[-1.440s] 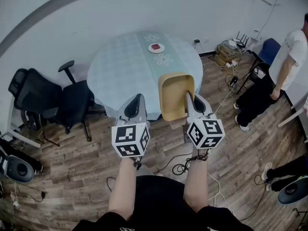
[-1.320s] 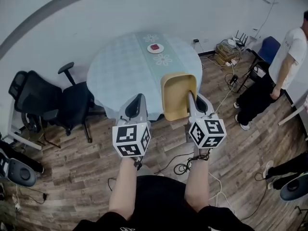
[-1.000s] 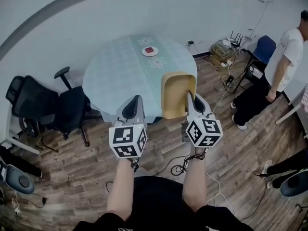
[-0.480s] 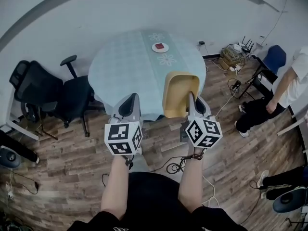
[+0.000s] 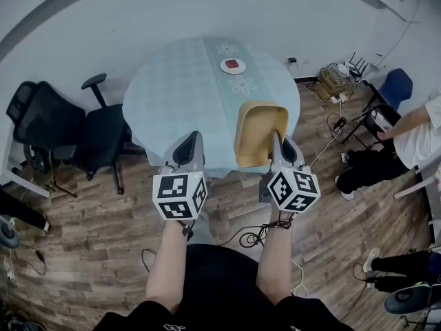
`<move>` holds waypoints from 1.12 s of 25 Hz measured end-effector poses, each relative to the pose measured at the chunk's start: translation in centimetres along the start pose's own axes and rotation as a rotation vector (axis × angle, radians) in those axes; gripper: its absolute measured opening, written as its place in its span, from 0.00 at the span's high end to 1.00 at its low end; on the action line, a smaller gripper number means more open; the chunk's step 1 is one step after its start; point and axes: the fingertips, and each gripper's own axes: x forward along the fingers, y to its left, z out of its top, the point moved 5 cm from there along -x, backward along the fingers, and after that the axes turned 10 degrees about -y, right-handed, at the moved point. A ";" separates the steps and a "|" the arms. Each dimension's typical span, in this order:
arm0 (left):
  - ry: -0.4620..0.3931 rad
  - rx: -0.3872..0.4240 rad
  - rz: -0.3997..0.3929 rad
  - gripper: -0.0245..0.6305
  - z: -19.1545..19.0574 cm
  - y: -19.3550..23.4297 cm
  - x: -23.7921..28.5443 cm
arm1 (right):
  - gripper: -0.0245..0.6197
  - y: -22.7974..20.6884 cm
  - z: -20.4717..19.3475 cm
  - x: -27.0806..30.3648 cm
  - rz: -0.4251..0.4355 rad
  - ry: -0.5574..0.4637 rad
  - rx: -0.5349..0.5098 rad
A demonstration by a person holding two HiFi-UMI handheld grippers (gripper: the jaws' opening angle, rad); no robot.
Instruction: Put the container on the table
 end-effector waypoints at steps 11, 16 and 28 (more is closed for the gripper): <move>0.080 -0.042 0.029 0.96 -3.5 8.2 9.3 | 0.94 0.4 -4.8 11.4 0.000 0.002 0.019; 0.131 -0.081 0.038 0.96 -5.7 13.3 15.5 | 0.94 0.7 -8.2 18.6 -0.013 0.053 0.019; 0.230 -0.211 0.077 0.96 -10.0 26.6 27.9 | 0.94 1.5 -15.3 33.3 -0.029 0.259 -0.045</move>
